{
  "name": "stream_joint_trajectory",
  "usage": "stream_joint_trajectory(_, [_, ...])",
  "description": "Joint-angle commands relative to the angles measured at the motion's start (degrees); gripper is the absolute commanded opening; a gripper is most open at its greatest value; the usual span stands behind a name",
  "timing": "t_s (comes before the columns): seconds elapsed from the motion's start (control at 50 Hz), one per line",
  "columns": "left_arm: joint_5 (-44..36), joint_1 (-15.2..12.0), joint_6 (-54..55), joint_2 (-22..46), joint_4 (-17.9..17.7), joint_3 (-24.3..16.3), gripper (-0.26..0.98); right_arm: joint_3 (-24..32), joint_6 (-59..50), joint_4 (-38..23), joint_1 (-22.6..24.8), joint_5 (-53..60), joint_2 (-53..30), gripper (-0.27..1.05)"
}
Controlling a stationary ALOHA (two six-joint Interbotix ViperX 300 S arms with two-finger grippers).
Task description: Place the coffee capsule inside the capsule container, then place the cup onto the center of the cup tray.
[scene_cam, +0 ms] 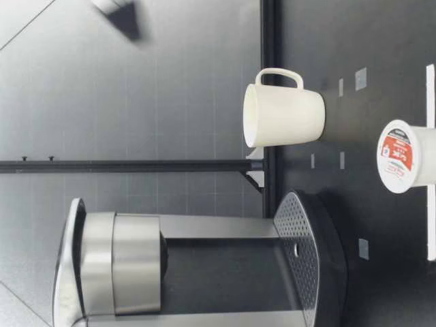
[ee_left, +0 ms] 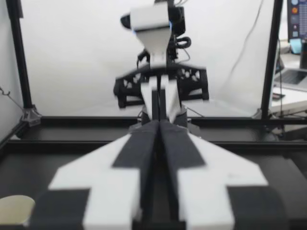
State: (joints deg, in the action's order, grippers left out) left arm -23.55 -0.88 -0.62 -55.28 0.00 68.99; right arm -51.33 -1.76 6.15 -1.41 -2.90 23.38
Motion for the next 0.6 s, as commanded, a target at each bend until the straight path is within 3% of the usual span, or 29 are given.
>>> stream_joint_trajectory(0.0, [-0.53, -0.26, 0.53, 0.35, 0.0, -0.35, 0.15, 3.78, -0.09, 0.18, -0.35, -3.43, -3.6, 0.14])
stream_joint_trajectory(0.16, [-0.53, -0.18, 0.7, 0.35, 0.09, 0.18, 0.15, 6.86, -0.09, 0.18, -0.18, -7.38, -10.2, 0.31])
stream_joint_trajectory(0.4, [-0.44, -0.26, 0.53, 0.35, 0.0, 0.18, 0.15, 9.4, 0.97, -0.44, 1.67, -8.26, -18.19, 0.79])
stream_joint_trajectory(0.58, [-0.53, -0.26, 0.35, 0.35, 0.09, 0.18, 0.15, 11.25, 1.41, -0.7, 2.55, -7.38, -22.24, 0.84])
